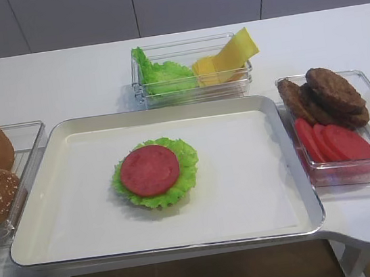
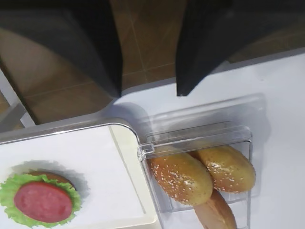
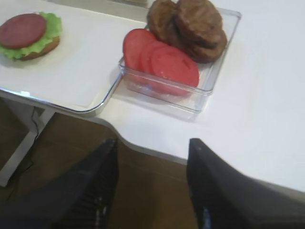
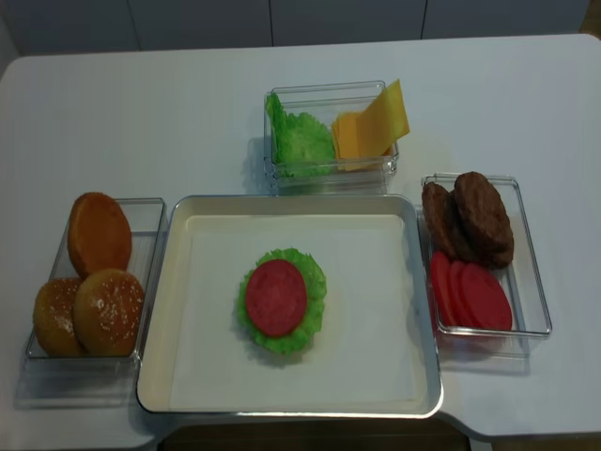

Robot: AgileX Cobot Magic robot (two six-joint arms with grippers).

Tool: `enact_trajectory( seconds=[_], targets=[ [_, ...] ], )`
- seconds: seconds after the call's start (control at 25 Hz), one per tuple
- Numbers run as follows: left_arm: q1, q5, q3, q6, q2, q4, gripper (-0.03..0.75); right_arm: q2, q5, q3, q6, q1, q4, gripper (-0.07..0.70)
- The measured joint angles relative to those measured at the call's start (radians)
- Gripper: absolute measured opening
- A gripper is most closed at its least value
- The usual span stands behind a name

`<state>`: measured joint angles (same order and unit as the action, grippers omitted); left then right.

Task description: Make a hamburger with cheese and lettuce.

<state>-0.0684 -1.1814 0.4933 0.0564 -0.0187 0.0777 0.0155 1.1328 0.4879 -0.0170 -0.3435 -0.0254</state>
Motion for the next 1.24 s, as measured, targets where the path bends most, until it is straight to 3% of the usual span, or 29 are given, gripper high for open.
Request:
enact_trajectory(
  seconds=[0.36,1.24],
  targets=[
    [0.0,0.0,0.0,0.0,0.0,0.0,0.283,0.0,0.002,0.0,0.006,0.18,-0.007,0.37],
    [0.0,0.0,0.0,0.0,0.0,0.0,0.283,0.0,0.002,0.0,0.004,0.186,-0.007,0.37]
  ],
)
